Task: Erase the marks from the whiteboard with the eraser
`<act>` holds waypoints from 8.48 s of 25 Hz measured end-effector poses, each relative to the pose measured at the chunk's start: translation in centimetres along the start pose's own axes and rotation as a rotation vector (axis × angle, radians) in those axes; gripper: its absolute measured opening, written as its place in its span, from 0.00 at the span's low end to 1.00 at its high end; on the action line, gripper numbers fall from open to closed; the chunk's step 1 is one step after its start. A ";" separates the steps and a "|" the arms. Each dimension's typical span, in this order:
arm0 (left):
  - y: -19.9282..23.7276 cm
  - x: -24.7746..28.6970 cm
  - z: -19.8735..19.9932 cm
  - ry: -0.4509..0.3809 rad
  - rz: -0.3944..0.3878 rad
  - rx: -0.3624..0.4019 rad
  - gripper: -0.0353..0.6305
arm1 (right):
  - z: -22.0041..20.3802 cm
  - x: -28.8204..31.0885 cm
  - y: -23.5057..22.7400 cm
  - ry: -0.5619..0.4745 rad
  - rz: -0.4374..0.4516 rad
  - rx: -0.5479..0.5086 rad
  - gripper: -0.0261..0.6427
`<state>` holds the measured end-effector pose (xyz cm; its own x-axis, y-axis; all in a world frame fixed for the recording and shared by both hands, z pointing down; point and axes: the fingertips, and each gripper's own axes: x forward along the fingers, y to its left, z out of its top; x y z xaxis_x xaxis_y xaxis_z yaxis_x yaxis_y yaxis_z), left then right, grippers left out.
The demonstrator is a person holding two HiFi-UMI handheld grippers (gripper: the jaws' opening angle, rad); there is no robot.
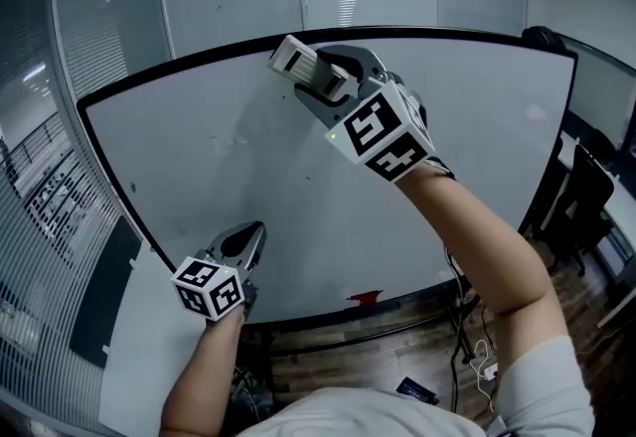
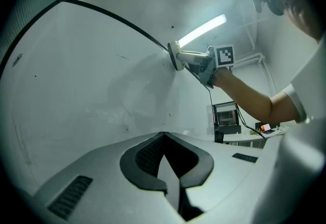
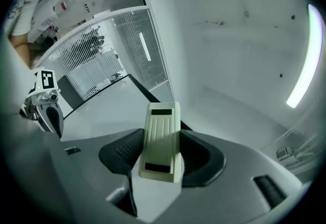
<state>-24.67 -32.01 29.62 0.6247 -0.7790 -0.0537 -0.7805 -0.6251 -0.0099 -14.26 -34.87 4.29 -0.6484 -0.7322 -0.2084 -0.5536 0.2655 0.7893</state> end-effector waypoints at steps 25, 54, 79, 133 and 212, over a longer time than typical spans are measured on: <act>5.9 -3.2 -0.3 -0.015 0.088 -0.017 0.06 | -2.5 4.4 18.3 -0.005 0.244 -0.034 0.38; 10.6 -7.5 -2.0 -0.009 0.096 -0.042 0.06 | 4.1 9.7 18.8 0.010 0.307 -0.151 0.38; 14.2 -12.5 -2.0 -0.004 0.083 -0.037 0.06 | 9.2 12.7 17.5 0.046 0.232 -0.239 0.38; 18.0 -20.7 -1.0 -0.001 0.117 -0.012 0.06 | 17.0 18.7 17.7 0.039 0.165 -0.198 0.38; -4.3 4.7 2.9 -0.041 0.090 0.073 0.06 | -7.5 -3.5 2.8 0.033 0.255 -0.272 0.38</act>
<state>-18.44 -32.81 26.52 0.5516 -0.8283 -0.0984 -0.8341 -0.5464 -0.0760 -9.63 -36.25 11.51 -0.7281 -0.6848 0.0302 -0.2138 0.2688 0.9391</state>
